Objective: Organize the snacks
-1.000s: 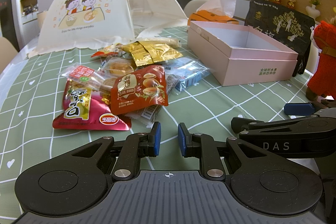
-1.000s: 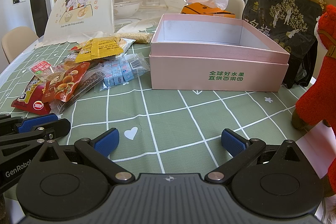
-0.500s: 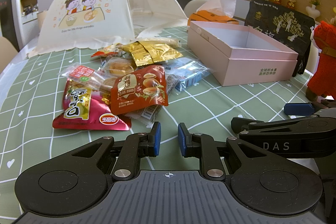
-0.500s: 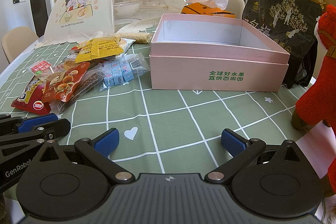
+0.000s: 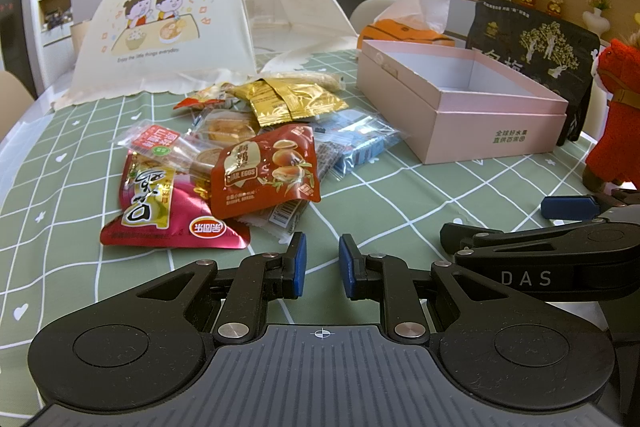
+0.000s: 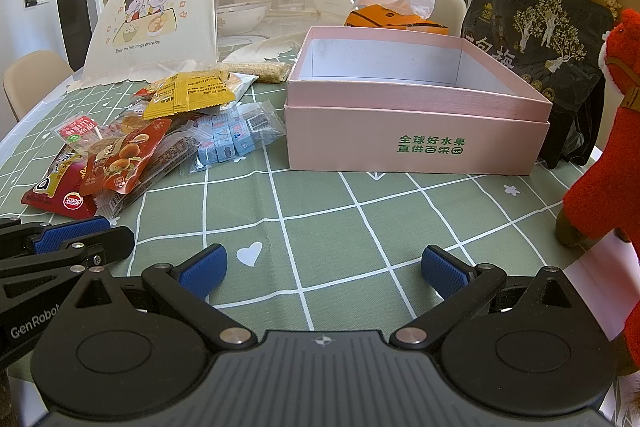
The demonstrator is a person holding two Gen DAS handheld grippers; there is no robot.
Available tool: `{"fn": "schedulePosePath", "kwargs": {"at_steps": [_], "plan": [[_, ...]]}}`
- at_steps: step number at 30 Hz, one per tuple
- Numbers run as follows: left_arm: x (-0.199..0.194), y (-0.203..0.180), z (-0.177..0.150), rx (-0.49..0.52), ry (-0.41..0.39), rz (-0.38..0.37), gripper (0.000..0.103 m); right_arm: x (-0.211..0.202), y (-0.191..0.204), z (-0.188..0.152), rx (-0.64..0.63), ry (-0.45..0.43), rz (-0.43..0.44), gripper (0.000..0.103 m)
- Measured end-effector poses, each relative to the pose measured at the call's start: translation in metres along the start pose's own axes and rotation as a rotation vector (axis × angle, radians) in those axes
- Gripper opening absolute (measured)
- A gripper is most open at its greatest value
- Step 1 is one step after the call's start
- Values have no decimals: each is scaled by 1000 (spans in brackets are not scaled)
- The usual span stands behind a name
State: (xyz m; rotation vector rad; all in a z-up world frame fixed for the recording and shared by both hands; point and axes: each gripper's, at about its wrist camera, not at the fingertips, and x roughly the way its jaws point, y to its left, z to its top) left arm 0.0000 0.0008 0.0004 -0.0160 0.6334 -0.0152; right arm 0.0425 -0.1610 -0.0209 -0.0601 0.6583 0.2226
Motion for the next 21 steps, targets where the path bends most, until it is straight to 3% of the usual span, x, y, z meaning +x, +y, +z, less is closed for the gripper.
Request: {"fn": "schedulePosePath", "kwargs": {"at_steps": [18,21], "plan": [[0,0,0,3,0,2,22,-3,1,-1,1,3,2,103],[0,0,0,7,0,6,22,-3,0,7,-16,75,24,103]]}}
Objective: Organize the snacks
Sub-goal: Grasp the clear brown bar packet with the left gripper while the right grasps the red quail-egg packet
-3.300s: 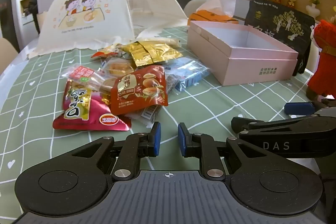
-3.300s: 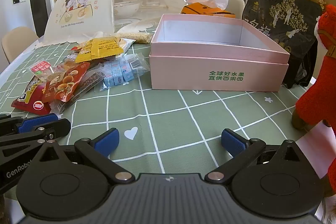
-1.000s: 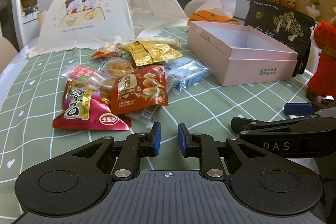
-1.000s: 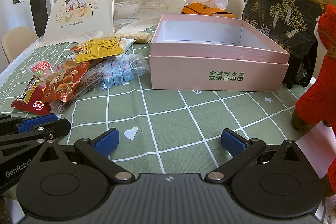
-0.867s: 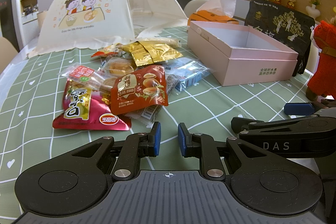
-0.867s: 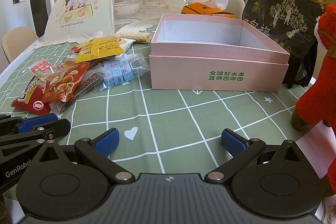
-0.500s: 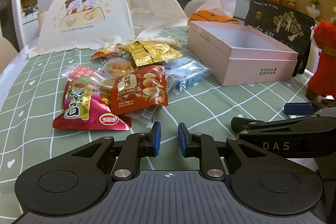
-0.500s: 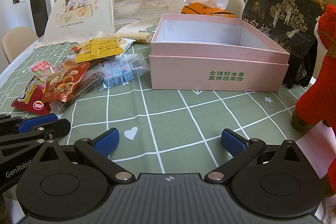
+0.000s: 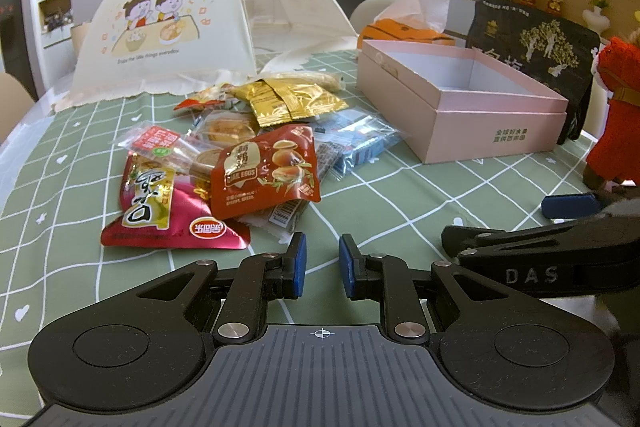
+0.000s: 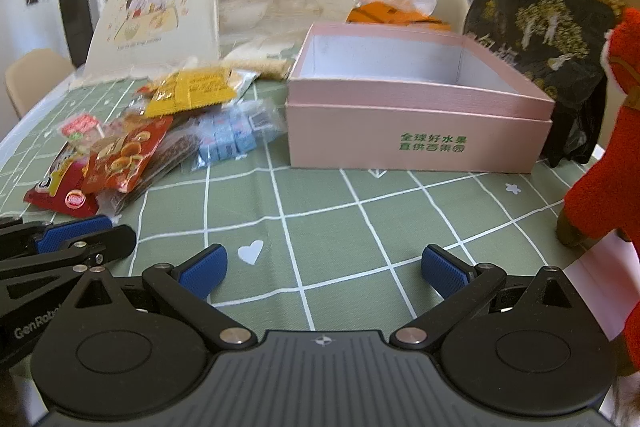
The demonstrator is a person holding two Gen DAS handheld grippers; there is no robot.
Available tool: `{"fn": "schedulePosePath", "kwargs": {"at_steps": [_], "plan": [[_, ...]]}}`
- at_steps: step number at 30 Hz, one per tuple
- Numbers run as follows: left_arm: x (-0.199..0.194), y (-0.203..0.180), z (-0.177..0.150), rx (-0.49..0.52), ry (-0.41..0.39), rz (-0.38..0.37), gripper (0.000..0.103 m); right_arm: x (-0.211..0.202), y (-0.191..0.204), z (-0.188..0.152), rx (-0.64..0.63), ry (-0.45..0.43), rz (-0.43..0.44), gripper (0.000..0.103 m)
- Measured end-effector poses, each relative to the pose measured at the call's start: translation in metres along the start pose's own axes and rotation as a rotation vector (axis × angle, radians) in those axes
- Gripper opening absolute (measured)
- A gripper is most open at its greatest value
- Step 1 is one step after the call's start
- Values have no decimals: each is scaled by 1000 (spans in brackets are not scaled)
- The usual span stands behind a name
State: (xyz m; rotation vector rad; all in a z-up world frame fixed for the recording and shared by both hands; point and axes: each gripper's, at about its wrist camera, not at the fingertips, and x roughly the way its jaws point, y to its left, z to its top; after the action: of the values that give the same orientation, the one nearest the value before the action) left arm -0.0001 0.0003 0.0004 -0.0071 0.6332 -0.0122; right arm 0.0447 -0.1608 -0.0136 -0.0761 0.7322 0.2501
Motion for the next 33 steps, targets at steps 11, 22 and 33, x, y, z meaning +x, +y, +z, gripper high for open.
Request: {"fn": "schedulePosePath", "kwargs": {"at_steps": [11,22,33], "plan": [[-7,22,19,-57,55,-80,22,8,1,17,31,155,-26,103],[4,131,75,-347,99,55,22,14,8,19,54,147,-53,103],[33,131,87,-276,238,-58,22,13,29,53,-7,174,71,97]]}}
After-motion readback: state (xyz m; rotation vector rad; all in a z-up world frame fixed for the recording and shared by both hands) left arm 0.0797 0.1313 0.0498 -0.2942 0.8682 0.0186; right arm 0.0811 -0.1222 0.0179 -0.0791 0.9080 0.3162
